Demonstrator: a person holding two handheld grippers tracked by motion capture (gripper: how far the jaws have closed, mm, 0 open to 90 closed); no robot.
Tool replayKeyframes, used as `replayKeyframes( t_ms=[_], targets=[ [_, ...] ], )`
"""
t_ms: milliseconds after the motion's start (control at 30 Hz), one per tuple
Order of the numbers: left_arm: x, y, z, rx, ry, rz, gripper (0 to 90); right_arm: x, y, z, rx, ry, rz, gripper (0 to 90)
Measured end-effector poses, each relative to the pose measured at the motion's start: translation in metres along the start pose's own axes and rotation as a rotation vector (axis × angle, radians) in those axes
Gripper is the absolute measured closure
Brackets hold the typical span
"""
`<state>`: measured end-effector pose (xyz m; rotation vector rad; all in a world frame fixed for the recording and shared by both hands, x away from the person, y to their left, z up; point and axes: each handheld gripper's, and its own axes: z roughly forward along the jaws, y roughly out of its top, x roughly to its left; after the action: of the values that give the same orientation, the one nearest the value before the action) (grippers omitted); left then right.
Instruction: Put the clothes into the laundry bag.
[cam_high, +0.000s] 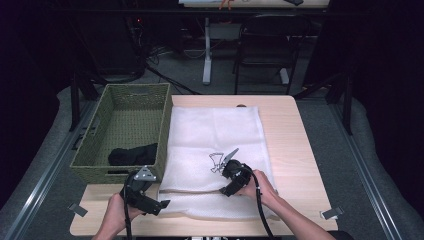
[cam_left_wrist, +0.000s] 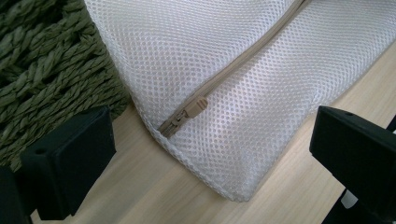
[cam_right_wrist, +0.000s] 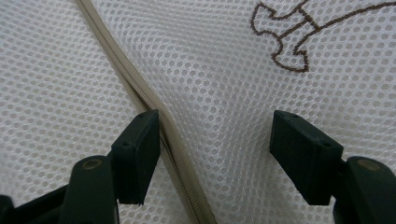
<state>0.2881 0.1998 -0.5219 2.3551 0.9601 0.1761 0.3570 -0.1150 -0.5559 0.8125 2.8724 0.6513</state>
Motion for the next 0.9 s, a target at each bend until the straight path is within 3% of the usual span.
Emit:
replayKeyframes(
  t_ms=[167,433,500,633,900],
  targets=[
    [0.000,0.000,0.000,-0.001,0.003,0.000,0.3,0.001,0.002,0.002,-0.004,-0.007,-0.019,40.3],
    [0.000,0.000,0.001,0.004,0.002,0.007,0.3,-0.005,-0.004,0.001,-0.044,0.013,0.028,47.2],
    [0.000,0.000,0.001,0.005,0.001,0.009,0.3,-0.007,-0.005,0.000,-0.060,-0.003,0.044,57.9],
    [0.000,0.001,0.002,0.010,0.002,0.019,0.3,-0.013,-0.008,-0.001,-0.078,0.016,0.095,58.6],
    [-0.001,0.001,0.002,-0.005,-0.002,0.030,1.6,-0.004,-0.006,0.001,-0.065,-0.045,0.059,57.1]
  ],
)
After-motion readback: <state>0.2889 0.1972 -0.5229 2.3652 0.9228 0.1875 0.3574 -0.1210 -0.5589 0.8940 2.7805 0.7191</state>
